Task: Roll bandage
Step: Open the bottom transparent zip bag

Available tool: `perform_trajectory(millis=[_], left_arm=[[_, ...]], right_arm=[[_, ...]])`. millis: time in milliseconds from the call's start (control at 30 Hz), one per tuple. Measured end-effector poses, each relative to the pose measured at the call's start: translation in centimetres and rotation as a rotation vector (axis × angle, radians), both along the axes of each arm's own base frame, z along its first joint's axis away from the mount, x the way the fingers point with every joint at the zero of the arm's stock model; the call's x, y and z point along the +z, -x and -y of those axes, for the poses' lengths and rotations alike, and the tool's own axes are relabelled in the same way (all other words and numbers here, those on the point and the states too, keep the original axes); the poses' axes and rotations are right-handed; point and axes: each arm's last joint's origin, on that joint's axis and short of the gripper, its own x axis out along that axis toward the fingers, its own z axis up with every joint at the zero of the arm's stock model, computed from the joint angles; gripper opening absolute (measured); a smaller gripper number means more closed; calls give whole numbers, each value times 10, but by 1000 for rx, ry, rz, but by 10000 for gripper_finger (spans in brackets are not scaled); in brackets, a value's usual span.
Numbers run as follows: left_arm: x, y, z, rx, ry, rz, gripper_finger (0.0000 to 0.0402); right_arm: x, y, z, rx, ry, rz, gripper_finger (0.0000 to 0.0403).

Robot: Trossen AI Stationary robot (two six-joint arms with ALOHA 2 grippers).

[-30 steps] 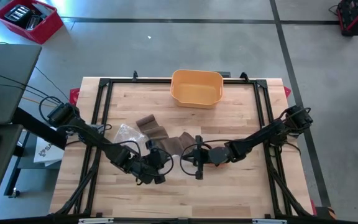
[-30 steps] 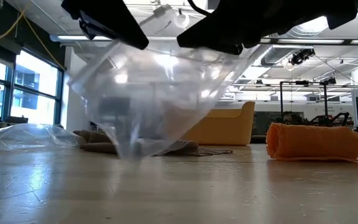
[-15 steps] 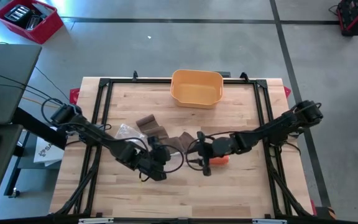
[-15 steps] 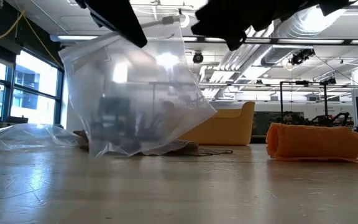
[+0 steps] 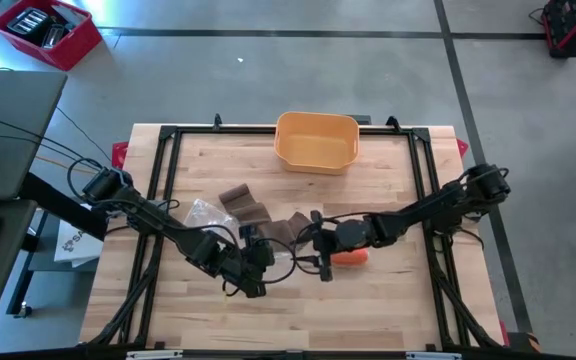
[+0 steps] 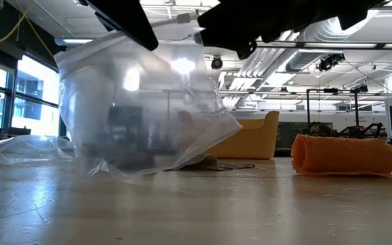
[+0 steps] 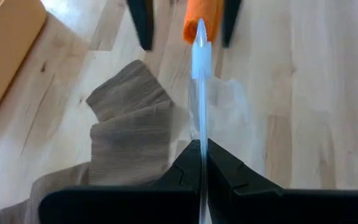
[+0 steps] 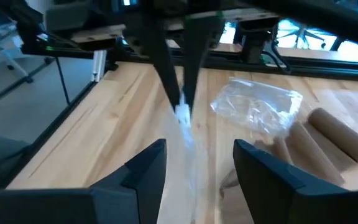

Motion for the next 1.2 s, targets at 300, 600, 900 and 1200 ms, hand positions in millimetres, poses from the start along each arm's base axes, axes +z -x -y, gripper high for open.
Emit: perform_trajectory(millis=[300, 600, 900, 1200], left_arm=[[0, -1, 1, -22, 17, -2, 1], [1, -5, -6, -15, 8, -1, 1], [1, -10, -16, -1, -22, 3, 62], [8, -13, -18, -28, -64, 46, 126]], right_arm=[[-5, -7, -3, 24, 14, 68, 130], [-6, -9, 6, 6, -14, 46, 13], [-6, -11, 14, -10, -4, 48, 2], [-6, -11, 13, 19, 2, 48, 1]])
